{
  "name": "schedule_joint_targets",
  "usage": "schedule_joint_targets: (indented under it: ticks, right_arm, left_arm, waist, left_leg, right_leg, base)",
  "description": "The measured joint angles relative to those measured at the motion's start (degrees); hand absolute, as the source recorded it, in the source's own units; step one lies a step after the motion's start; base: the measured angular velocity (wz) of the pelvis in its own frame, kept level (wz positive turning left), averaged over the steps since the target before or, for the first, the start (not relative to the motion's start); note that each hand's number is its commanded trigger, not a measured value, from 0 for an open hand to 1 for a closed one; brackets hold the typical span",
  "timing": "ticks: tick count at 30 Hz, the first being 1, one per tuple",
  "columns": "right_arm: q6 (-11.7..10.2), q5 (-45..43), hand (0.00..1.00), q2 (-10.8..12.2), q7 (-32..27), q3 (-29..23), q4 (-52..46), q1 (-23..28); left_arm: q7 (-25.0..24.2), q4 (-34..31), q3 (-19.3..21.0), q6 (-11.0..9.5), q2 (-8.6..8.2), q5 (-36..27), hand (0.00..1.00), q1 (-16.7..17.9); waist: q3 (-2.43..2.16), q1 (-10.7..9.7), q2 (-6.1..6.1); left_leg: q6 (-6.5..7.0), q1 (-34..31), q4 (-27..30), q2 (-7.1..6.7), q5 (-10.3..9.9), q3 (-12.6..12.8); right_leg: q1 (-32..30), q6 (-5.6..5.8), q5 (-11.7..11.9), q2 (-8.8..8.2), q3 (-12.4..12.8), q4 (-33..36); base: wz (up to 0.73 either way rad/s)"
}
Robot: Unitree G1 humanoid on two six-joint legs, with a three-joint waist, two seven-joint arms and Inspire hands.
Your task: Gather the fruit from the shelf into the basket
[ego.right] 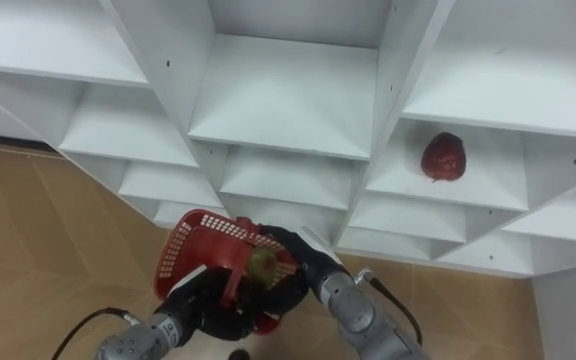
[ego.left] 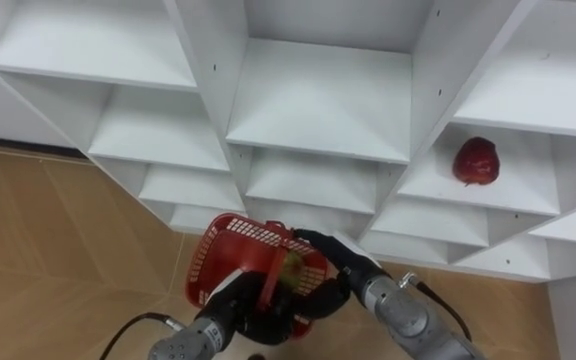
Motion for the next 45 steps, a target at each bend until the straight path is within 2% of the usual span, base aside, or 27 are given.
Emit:
schedule_joint_targets:
  ticks: [11,16,19,21,30,33,35,40,45]
  right_arm:
    - [0.0,0.6,0.0,-1.3,0.8,0.1,-0.4,1.3]
    - [0.0,0.6,0.0,-2.8,0.7,0.1,-3.8,3.6]
    - [0.0,0.8,0.0,-4.0,0.7,0.0,-5.6,4.5]
    - [0.0,0.8,0.0,-4.2,0.8,0.0,-5.8,4.9]
    - [-0.1,2.6,0.0,-5.0,2.2,-0.4,-8.8,7.4]
    - [-0.5,2.5,0.0,-5.8,2.8,-0.9,-11.8,9.0]
    - [-1.4,2.5,0.0,-5.8,3.0,-2.5,-13.1,10.4]
    - [-1.8,2.5,0.0,-6.0,2.6,-4.7,-14.0,10.8]
    - [-2.1,2.8,0.0,-6.4,1.7,-6.2,-21.0,14.7]
  left_arm:
    - [-0.1,0.1,-0.2,0.0,0.58,0.5,1.0,0.5]
    - [-0.1,0.1,0.1,0.0,1.75,0.5,1.0,1.2]
    - [-0.1,0.2,0.4,0.0,3.15,0.6,1.0,2.4]
    - [-0.1,0.3,0.8,0.0,3.75,1.2,1.0,3.6]
    - [0.7,1.2,1.3,0.1,3.75,1.7,1.0,4.9]
    - [0.6,1.2,2.9,0.1,3.56,1.6,1.0,5.0]
    - [0.5,1.2,3.2,0.1,3.55,1.6,1.0,5.2]
    - [0.3,1.0,3.3,0.0,3.48,1.6,1.0,5.6]
    - [-0.7,-0.7,4.3,0.0,3.39,1.4,1.0,5.7]
  waist:
    - [-0.24,0.1,0.05]
    - [-0.3,0.1,0.04]
    - [-0.32,-0.2,0.03]
    - [-0.83,-0.4,-0.3]
    - [-0.96,-1.8,-0.41]
    - [-0.93,-1.8,-0.43]
    - [-0.93,-2.2,-0.44]
    - [-0.99,-3.0,-0.61]
    - [-0.99,-3.2,-0.77]
  left_leg:
    - [0.06,0.2,0.3,-0.01,0.0,0.1]
    - [0.06,0.6,0.1,-0.02,0.0,0.4]
    - [0.06,1.4,-0.2,0.05,0.0,1.1]
    - [0.06,2.0,-0.5,0.12,0.0,1.5]
    - [0.04,5.0,-1.3,0.44,0.0,2.9]
    - [0.03,7.1,-2.2,0.57,0.0,4.0]
    - [0.03,8.1,-2.6,0.61,0.0,4.1]
    - [0.03,9.2,-3.4,0.61,0.0,4.7]
    - [-0.04,10.2,-3.6,0.68,0.0,5.1]
  right_leg:
    - [0.1,0.0,0.0,-0.03,0.2,0.4]
    - [0.2,0.01,0.0,-0.05,0.5,0.4]
    - [0.7,0.02,0.0,0.01,1.2,0.4]
    - [1.0,0.05,0.0,0.04,1.2,0.4]
    - [3.0,0.03,0.0,0.32,2.3,0.4]
    - [4.1,0.02,0.0,0.53,3.5,-0.1]
    - [5.3,0.1,0.1,0.68,3.6,-0.7]
    - [5.8,0.18,0.1,0.83,4.8,-0.8]
    - [6.8,0.17,0.3,1.01,5.2,-1.6]
  base:
    - [0.0]
    - [-0.03]
    - [-0.11]
    - [-0.06]
    - [-0.08]
    - [-0.17]
    - [-0.04]
    - [-0.08]
    - [-0.04]
